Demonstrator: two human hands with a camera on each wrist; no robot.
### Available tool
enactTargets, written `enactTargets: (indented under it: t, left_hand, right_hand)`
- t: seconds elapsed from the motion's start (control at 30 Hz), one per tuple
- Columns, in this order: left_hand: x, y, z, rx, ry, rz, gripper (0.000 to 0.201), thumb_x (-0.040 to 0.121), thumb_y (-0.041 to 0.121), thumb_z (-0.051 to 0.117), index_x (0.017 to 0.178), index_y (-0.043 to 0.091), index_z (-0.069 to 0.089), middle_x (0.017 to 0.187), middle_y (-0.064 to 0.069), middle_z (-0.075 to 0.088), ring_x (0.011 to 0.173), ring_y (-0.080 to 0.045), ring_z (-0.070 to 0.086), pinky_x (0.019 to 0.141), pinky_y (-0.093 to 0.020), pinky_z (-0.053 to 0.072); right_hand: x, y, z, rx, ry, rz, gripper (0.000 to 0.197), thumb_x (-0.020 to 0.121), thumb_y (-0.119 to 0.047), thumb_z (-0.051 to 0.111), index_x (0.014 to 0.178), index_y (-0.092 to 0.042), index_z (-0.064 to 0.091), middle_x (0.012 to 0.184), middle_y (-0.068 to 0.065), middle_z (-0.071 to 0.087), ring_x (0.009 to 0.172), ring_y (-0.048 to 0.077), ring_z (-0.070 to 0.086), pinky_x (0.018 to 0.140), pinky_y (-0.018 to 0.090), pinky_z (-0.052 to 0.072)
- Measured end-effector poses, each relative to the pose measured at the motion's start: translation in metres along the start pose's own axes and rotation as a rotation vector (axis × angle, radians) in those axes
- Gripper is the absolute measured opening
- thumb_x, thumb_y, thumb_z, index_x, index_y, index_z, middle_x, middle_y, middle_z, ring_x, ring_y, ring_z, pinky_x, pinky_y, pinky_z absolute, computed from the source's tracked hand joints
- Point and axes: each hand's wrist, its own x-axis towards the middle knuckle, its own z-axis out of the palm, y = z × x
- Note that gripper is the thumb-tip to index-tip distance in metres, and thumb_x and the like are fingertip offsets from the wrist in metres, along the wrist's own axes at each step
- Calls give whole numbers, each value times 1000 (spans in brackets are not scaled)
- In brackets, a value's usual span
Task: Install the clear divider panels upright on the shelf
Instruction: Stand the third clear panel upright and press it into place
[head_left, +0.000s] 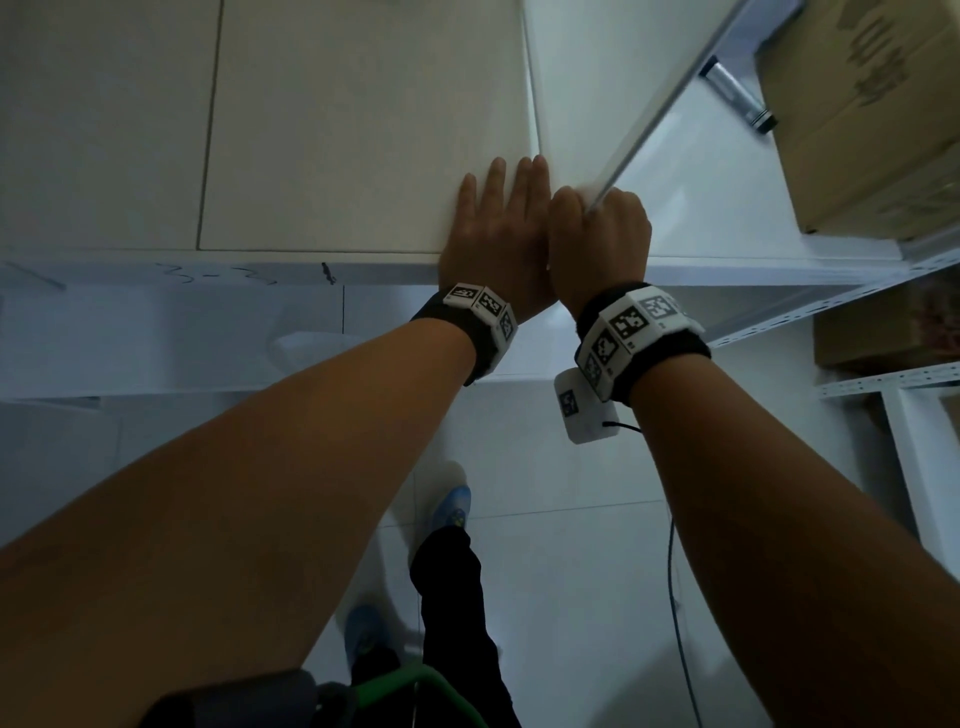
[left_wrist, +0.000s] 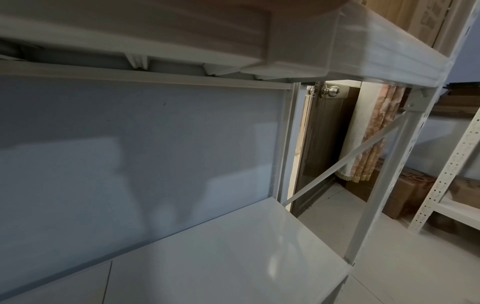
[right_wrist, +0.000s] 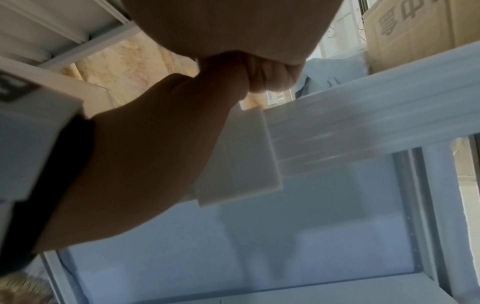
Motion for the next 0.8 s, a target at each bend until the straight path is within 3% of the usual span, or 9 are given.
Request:
enactTargets:
  t: [0.1, 0.2, 0.3, 0.37, 0.43, 0.5, 0.57, 0.63, 0.8]
  left_hand:
    - [0, 0, 1, -8, -7, -7, 81, 91, 57, 20, 149, 2, 33, 152, -15, 43, 141, -39, 36, 116, -55, 25]
    - [1, 1, -1, -19, 1, -10, 84, 89, 60, 22, 150, 2, 31, 151, -15, 43, 141, -39, 36, 115, -55, 25]
    - [1, 1, -1, -15, -3, 4, 88, 87, 63, 24, 150, 2, 29, 152, -15, 42, 141, -39, 36, 115, -56, 26]
    - [0, 1, -1, -5, -8, 3, 88, 87, 63, 22, 151, 2, 28, 152, -16, 42, 141, -39, 36, 115, -56, 26]
    - [0, 2, -1, -11, -15, -6, 85, 88, 60, 21, 151, 3, 27, 153, -15, 41, 142, -39, 34, 116, -56, 25]
    - [1, 2, -2, -17, -27, -10, 84, 89, 59, 21, 151, 3, 26, 153, -15, 40, 142, -39, 34, 116, -56, 24]
    - [1, 2, -2, -17, -26, -10, 83, 89, 57, 23, 151, 2, 27, 153, -16, 41, 141, -40, 35, 116, -56, 25]
    - [1, 1, -1, -19, -12, -10, 81, 90, 55, 24, 150, 2, 30, 150, -16, 43, 140, -40, 37, 115, -56, 26]
    - [1, 1, 0, -2, -9, 3, 79, 91, 55, 28, 149, 1, 32, 150, -17, 44, 139, -41, 38, 115, -57, 27]
  right_hand:
    - [-1, 3, 0, 227, 44, 75, 34, 82, -30, 28, 49, -22, 25, 50, 2, 37, 47, 17, 33, 54, 26, 26]
    - [-1, 8, -2, 308, 48, 88, 33, 87, -26, 33, 55, -24, 28, 56, 3, 40, 64, 20, 43, 63, 32, 36]
    - [-7, 6, -2, 218, 23, -89, 20, 77, -9, 21, 58, -14, 26, 47, 10, 42, 47, 22, 36, 50, 29, 29]
    - [-3, 8, 1, 157, 33, -68, 25, 80, -11, 23, 56, -14, 24, 52, 12, 43, 50, 23, 38, 48, 30, 22]
    - [-2, 7, 2, 189, 58, -8, 32, 83, -14, 29, 51, -16, 21, 52, 7, 39, 53, 25, 37, 50, 31, 20]
    - [-1, 5, 0, 255, 67, 45, 34, 81, -17, 33, 49, -19, 21, 48, 5, 36, 50, 26, 33, 52, 32, 26]
    - [-2, 3, -4, 279, 23, 107, 34, 86, -26, 34, 53, -24, 25, 61, 7, 47, 59, 24, 41, 60, 33, 36]
    - [-2, 4, -4, 245, -13, 119, 33, 89, -32, 33, 58, -28, 25, 75, 9, 49, 72, 23, 44, 69, 34, 38]
    - [2, -1, -8, 43, -78, 82, 43, 98, -26, 38, 59, -26, 20, 60, -8, 24, 78, 18, 40, 69, 30, 32]
